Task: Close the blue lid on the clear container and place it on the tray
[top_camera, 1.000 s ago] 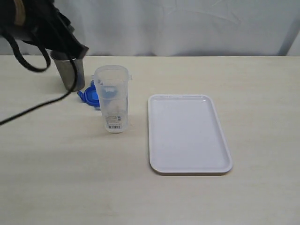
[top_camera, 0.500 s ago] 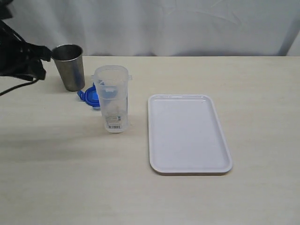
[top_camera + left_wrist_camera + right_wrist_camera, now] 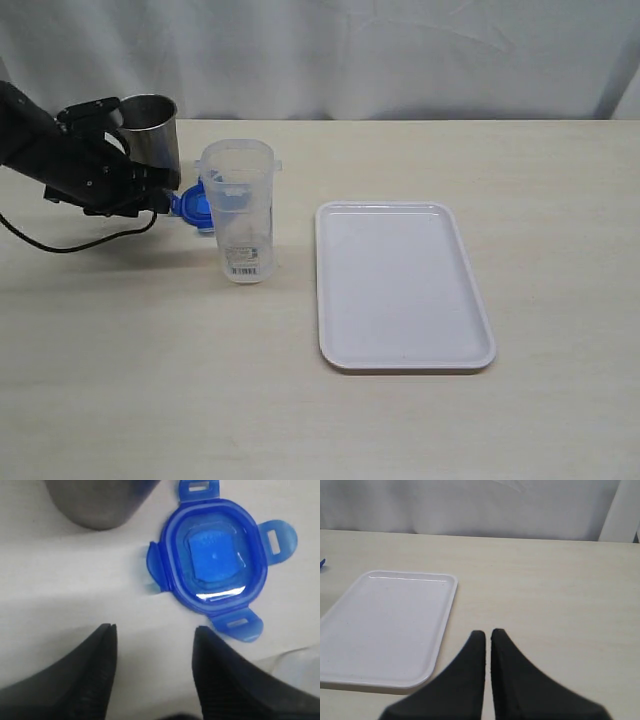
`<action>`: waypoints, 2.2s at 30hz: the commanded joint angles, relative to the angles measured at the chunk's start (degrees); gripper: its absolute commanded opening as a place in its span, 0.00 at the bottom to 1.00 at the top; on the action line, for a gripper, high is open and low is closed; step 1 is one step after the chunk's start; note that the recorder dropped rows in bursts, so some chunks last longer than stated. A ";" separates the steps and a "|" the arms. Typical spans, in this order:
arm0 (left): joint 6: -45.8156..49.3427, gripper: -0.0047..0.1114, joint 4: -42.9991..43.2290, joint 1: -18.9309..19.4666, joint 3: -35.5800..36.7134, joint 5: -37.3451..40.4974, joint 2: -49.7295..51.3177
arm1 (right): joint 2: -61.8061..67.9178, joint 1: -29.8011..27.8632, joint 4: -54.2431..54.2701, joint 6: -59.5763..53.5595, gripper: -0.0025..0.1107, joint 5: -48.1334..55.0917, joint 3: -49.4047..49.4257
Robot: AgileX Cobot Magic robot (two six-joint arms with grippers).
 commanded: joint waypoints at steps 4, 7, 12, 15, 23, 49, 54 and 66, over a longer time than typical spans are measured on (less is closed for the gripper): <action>3.53 0.48 -1.95 -2.67 -3.62 -3.26 4.17 | -0.24 -0.15 -0.06 0.11 0.06 -0.13 0.14; 3.42 0.48 -2.76 -3.53 -3.62 -6.57 4.38 | -0.24 -0.15 -0.06 0.11 0.06 -0.13 0.14; 3.53 0.45 -3.66 -3.69 -3.62 -7.27 4.87 | -0.24 -0.15 -0.06 0.11 0.06 -0.13 0.14; 3.30 0.37 -3.66 -3.69 -3.62 -8.24 6.25 | -0.24 -0.15 -0.06 0.11 0.06 -0.13 0.14; 3.30 0.36 -3.78 -3.69 -3.62 -9.45 7.23 | -0.24 -0.15 -0.06 0.11 0.06 -0.13 0.14; 3.64 0.32 -9.33 -4.65 -4.94 -11.25 7.23 | -0.24 -0.15 -0.06 0.11 0.06 -0.13 0.14; 3.34 0.16 -9.33 -4.65 -4.94 -10.67 7.23 | -0.24 -0.15 -0.06 0.11 0.06 -0.13 0.14; 3.34 0.04 -1.86 -4.65 -4.94 -1.73 3.14 | -0.24 -0.15 -0.06 0.11 0.06 -0.13 0.14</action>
